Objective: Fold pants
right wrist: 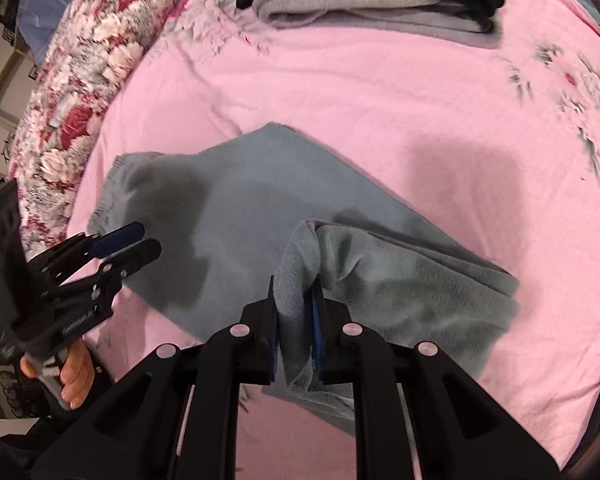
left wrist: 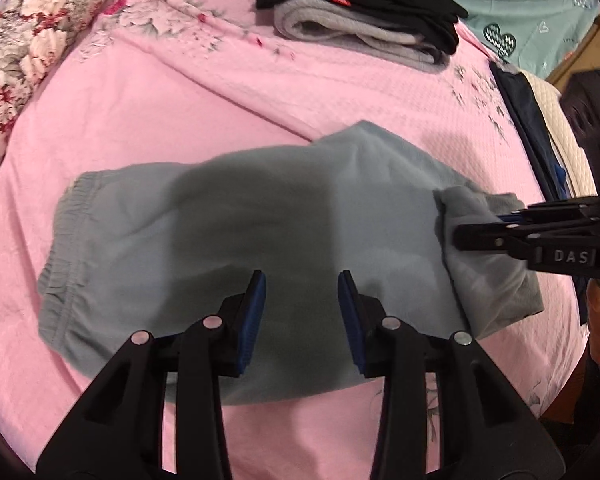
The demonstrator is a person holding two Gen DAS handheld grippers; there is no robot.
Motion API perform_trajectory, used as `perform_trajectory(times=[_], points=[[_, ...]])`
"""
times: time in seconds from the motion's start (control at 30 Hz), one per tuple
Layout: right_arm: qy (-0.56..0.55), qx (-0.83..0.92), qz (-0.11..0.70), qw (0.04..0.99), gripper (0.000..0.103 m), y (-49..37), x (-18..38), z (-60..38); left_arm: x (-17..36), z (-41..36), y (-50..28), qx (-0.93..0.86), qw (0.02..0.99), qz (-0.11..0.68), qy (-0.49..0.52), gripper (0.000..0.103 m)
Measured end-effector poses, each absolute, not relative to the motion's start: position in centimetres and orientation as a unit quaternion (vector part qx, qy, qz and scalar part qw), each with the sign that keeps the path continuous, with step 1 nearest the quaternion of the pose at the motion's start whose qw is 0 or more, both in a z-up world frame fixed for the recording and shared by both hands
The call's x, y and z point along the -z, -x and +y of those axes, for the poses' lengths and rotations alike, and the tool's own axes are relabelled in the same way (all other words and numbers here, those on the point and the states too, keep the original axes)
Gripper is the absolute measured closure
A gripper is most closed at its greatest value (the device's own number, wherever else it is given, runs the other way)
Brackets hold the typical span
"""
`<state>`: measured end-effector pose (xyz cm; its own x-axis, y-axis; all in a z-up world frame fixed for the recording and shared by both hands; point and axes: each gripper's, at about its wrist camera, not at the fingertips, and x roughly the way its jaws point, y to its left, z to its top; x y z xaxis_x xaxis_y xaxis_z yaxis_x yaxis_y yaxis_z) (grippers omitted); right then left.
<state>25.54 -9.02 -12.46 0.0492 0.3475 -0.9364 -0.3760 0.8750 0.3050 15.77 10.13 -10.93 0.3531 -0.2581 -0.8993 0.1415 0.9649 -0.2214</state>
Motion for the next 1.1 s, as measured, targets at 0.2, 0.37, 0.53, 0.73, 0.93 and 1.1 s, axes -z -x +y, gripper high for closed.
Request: perform_trajectory(times=[0.2,0.37,0.53,0.73,0.93,1.1], points=[[-0.020,-0.280,0.652,0.705,0.053,-25.8,11.9,-8.0,11.5,9.8,-16.1,0.126,0.815,0.562,0.057,0.064],[-0.053,-0.312,0.623,0.715,0.053,-25.2,8.2,-9.6,11.4,10.4,-16.3,0.120,0.815,0.563,0.066,0.064],[-0.037,-0.275,0.618,0.736,0.053,-24.4,8.5,-12.2,10.7,11.6,-15.8,0.107,0.820,0.558,0.071,0.063],[0.022,-0.244,0.611,0.753,0.053,-22.9,11.0,-12.2,8.2,15.6,-13.6,0.055,0.836,0.539,0.093,0.052],[0.066,-0.220,0.617,0.752,0.053,-22.5,14.0,-10.7,4.9,21.0,-10.8,-0.033,0.846,0.516,0.130,0.027],[0.033,-0.245,0.588,0.770,0.052,-20.9,10.6,-12.1,4.5,25.7,-10.0,-0.078,0.829,0.517,0.201,0.021]])
